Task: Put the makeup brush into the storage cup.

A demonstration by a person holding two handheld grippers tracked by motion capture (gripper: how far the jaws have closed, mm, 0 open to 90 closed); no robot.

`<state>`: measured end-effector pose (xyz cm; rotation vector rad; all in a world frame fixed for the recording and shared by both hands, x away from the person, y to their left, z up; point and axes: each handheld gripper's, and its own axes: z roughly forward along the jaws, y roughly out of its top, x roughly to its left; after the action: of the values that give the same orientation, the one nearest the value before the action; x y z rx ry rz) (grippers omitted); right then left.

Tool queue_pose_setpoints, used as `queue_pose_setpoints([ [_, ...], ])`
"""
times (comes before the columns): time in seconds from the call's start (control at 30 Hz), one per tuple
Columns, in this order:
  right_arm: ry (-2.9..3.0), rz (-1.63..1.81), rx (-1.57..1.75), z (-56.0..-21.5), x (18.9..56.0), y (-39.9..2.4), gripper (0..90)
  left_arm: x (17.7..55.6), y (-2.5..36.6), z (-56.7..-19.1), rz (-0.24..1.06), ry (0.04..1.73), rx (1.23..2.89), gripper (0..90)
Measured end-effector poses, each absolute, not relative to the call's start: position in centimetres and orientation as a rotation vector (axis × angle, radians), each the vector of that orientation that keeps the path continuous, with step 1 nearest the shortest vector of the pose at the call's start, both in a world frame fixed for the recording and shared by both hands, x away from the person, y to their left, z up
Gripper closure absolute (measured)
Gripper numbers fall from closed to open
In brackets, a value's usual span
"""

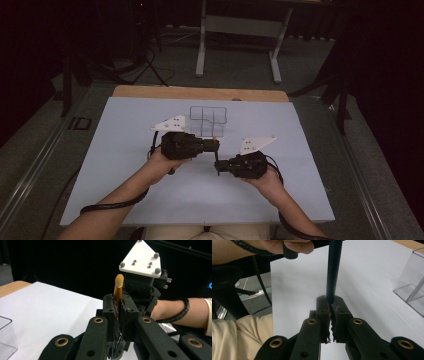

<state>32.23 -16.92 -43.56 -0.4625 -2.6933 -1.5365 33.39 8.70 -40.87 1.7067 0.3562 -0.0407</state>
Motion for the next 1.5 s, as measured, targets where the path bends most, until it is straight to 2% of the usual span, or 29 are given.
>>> queue_pose_setpoints([
  [0.27, -2.683, -1.553, -0.496, -43.8, 32.5, -17.2, 82.9, 33.4, 8.6, -40.8, -0.001, 0.373, 1.730, 85.5],
  [0.43, -2.641, -1.614, -0.521, -43.4, 32.7, -17.6, 64.1, 33.2, 8.8, -40.3, 0.027, 0.383, 1.739, 85.5],
  [0.6, -2.610, -1.682, -0.551, -42.7, 32.6, -18.3, 54.7, 32.9, 9.1, -39.6, 0.059, 0.392, 1.760, 85.5],
  [0.87, -2.593, -1.767, -0.588, -42.0, 31.8, -19.3, 27.5, 32.9, 10.0, -38.3, 0.110, 0.415, 1.777, 85.5],
  [1.0, -2.569, -1.807, -0.603, -42.0, 31.6, -20.2, 19.1, 32.9, 10.6, -37.3, 0.135, 0.427, 1.773, 85.5],
  [1.2, -2.591, -1.881, -0.666, -42.1, 31.3, -21.7, 15.1, 33.4, 11.3, -36.3, 0.152, 0.445, 1.763, 85.5],
  [1.5, -2.613, -1.923, -0.722, -42.2, 31.6, -22.8, 14.7, 34.4, 12.1, -35.4, 0.170, 0.473, 1.745, 85.5],
])
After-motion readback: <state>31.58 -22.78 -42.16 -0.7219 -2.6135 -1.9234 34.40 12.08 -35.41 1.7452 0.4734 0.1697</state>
